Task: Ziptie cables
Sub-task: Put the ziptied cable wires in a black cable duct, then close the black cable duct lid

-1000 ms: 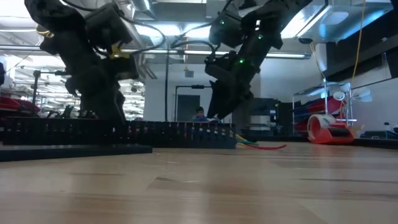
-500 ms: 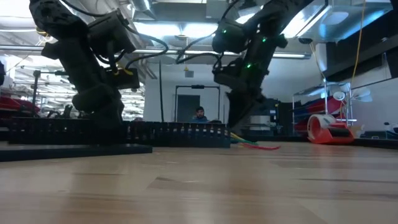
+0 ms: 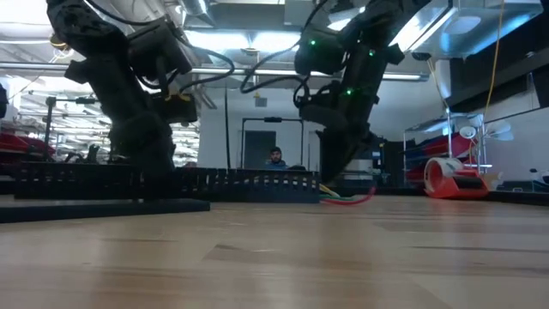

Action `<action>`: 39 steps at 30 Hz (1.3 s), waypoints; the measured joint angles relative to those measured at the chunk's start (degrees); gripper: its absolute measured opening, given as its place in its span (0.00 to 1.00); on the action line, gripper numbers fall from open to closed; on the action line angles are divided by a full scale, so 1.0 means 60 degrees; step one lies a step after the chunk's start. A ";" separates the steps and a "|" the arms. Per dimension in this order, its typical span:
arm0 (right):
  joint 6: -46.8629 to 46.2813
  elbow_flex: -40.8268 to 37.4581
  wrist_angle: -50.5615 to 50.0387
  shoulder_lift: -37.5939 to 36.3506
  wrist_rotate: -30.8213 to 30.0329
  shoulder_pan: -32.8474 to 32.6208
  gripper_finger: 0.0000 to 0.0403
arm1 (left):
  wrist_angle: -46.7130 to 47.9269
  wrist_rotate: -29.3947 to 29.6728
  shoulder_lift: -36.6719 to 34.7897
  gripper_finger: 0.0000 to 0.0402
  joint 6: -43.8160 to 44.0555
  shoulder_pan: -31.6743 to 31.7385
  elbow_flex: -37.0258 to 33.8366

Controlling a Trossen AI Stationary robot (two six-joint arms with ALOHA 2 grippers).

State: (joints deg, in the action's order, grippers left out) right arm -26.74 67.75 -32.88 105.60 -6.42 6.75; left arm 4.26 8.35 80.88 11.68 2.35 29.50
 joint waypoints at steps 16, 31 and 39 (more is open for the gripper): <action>0.2953 0.0017 -0.0068 -0.0983 0.0213 -0.0005 0.43 | 0.2442 -0.0566 -0.1695 0.54 -0.1154 0.0069 0.1819; 0.5264 0.0010 0.0058 -0.1172 0.1489 -0.0005 0.43 | 0.6359 -0.0138 -0.1637 0.47 0.5761 -0.4090 0.3813; 0.5268 0.0010 0.0298 -0.1184 0.2732 -0.0005 0.43 | 0.6607 -0.0308 -0.0524 0.47 1.0558 -0.7056 0.3813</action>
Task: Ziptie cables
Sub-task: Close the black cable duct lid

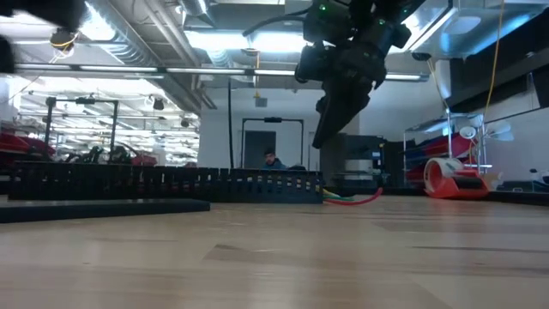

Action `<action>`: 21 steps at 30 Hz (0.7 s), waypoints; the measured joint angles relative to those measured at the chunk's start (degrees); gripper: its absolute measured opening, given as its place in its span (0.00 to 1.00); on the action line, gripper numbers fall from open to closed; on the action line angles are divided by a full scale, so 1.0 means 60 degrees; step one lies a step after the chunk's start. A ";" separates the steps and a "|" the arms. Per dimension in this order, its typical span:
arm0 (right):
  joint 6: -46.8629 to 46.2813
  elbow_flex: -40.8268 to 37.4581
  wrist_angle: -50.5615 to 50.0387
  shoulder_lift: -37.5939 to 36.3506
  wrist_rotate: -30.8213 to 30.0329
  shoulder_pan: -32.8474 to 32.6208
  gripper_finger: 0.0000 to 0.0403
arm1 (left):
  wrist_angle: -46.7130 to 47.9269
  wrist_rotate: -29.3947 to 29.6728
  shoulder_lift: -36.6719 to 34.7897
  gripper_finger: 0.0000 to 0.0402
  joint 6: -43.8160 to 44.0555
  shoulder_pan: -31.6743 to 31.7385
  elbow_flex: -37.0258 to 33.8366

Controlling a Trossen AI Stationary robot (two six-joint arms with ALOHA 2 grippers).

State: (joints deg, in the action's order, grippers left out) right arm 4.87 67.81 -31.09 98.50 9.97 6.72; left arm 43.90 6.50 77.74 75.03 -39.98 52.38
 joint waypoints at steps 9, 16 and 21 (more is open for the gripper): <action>-0.0018 0.0000 -0.0156 0.0000 0.1447 0.0000 0.43 | -0.0137 0.0048 0.1346 0.47 0.2497 -0.1880 0.0000; -0.0321 0.0000 0.0171 0.0000 0.1467 0.0011 0.43 | -0.0350 -0.0037 0.1497 0.54 0.1936 -0.1550 -0.0439; -0.0511 0.0000 0.0079 0.0000 0.1010 0.0011 0.43 | -0.0914 -0.0543 0.1278 0.62 0.0892 -0.1058 -0.0539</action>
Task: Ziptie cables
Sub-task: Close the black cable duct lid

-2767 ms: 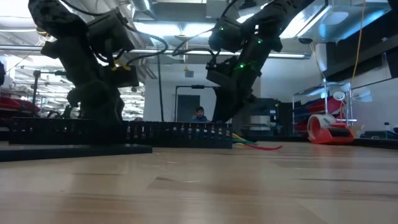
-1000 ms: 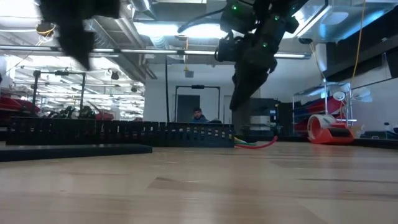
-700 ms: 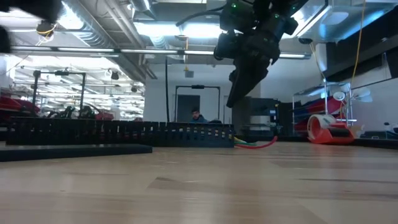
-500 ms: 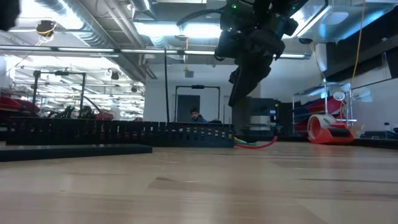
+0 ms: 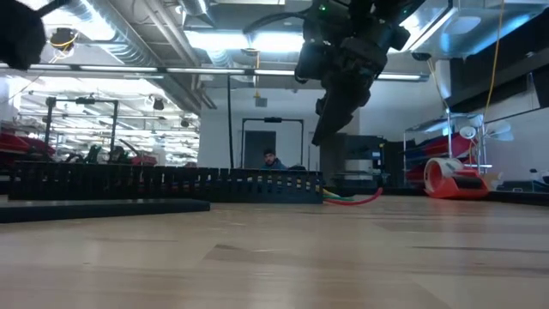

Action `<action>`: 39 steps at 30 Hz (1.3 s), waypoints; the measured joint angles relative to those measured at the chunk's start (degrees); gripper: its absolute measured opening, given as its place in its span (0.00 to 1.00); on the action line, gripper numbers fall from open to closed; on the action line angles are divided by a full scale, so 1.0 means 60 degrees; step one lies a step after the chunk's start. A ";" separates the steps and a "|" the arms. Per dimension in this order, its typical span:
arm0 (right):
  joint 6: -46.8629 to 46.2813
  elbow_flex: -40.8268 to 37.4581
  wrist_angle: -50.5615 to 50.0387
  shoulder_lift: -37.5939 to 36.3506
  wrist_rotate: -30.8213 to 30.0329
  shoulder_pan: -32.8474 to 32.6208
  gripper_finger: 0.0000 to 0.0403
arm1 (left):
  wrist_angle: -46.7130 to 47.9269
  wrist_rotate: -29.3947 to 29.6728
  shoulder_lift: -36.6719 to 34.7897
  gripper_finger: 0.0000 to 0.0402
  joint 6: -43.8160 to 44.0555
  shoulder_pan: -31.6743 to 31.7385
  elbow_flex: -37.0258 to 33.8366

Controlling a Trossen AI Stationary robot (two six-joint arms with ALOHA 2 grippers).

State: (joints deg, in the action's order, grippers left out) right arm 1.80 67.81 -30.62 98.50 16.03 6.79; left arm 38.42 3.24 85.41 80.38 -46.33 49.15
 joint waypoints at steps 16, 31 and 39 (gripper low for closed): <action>-0.0011 0.0000 -0.0212 0.0004 -0.0087 0.0000 0.43 | -0.0570 -0.0305 0.1152 0.67 0.2291 -0.1161 0.0233; -0.0009 0.0000 -0.0048 0.0004 -0.0091 0.0000 0.43 | 0.2526 -0.0112 0.1122 0.67 0.1617 -0.1108 0.1225; -0.0007 0.0000 0.0070 0.0004 -0.0098 0.0000 0.43 | 0.1974 0.0156 0.1405 0.67 0.2429 -0.1539 0.0880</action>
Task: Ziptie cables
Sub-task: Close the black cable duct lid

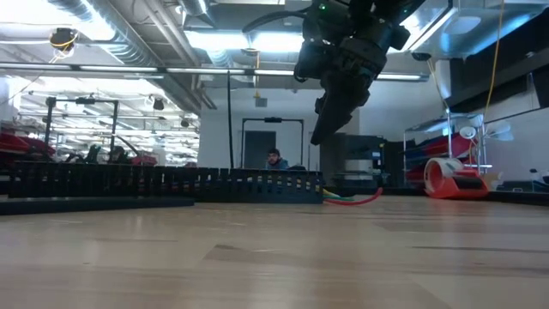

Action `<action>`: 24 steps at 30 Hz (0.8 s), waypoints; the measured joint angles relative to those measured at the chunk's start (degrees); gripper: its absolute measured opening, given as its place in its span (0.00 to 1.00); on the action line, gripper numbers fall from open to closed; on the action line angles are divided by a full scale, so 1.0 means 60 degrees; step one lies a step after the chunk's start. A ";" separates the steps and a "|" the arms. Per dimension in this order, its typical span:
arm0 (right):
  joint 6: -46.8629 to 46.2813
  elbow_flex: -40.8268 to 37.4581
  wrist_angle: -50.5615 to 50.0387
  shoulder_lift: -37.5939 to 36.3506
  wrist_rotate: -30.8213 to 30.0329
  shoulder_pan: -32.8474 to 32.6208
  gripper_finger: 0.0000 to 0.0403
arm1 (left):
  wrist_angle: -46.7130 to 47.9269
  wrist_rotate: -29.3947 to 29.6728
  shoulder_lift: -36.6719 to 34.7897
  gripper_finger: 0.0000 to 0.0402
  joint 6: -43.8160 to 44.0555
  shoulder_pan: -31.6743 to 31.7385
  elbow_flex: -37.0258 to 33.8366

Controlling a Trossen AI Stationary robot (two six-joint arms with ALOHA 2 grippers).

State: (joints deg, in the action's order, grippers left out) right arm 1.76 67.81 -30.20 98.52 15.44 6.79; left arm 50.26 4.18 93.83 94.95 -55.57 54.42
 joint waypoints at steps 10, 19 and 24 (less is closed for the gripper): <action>0.0004 0.0000 0.0018 0.0004 0.0000 0.0000 0.43 | -0.0713 -0.0038 0.0852 0.67 0.0064 -0.0143 -0.0058; 0.0284 0.0013 -0.0130 0.0004 -0.0479 0.0000 0.43 | -0.0560 -0.0075 0.1154 0.53 -0.0279 0.0154 0.0002; 0.1115 0.0302 -0.0712 -0.0278 -0.0492 0.0015 0.43 | 0.0108 -0.0130 0.0967 0.53 -0.1384 0.0541 0.0305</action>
State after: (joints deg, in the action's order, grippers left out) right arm 8.45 69.62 -34.47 96.85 12.49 6.88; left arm 50.91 3.39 99.64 86.65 -52.32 56.25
